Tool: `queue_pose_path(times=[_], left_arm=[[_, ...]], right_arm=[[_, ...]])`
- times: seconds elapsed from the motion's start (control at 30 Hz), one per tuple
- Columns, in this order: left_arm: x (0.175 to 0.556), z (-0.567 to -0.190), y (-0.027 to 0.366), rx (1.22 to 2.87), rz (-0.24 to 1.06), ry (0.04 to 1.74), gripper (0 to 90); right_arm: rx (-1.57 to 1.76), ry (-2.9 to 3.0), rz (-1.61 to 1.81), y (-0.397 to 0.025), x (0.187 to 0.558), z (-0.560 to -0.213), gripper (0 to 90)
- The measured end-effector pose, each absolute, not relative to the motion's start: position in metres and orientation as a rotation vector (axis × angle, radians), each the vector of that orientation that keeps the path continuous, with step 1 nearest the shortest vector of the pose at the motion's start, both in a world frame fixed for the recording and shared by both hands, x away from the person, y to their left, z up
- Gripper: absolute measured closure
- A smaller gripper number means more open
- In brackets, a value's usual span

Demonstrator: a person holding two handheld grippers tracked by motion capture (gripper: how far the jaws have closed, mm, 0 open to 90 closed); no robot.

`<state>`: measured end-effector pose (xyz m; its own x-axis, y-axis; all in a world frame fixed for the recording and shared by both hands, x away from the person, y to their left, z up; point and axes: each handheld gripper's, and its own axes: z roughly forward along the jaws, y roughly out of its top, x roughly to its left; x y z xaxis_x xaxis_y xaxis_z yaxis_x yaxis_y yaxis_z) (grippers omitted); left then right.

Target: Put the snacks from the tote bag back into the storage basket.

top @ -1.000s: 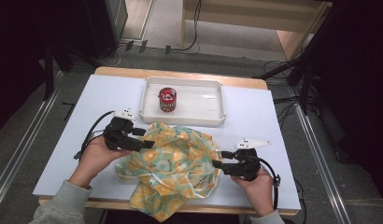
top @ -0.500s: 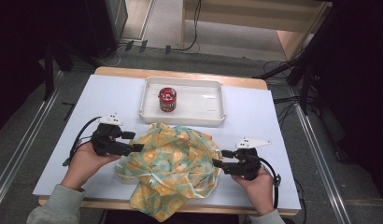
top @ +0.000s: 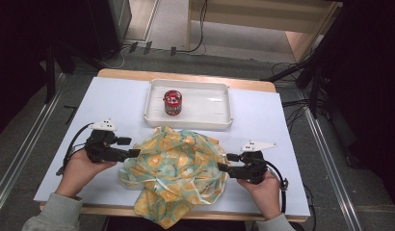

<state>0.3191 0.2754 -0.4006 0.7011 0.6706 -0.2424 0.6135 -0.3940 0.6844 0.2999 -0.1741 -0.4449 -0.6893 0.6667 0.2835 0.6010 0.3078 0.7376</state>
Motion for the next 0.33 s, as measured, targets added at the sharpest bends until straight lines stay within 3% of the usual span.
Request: queue_pose_path(times=[0.33], left_arm=[[0.3215,-0.4053,0.2808,2.102,0.084,0.994,33.7]], right_arm=[[1.224,2.478,1.356,-0.1749,0.3005,-0.4443,43.4]])
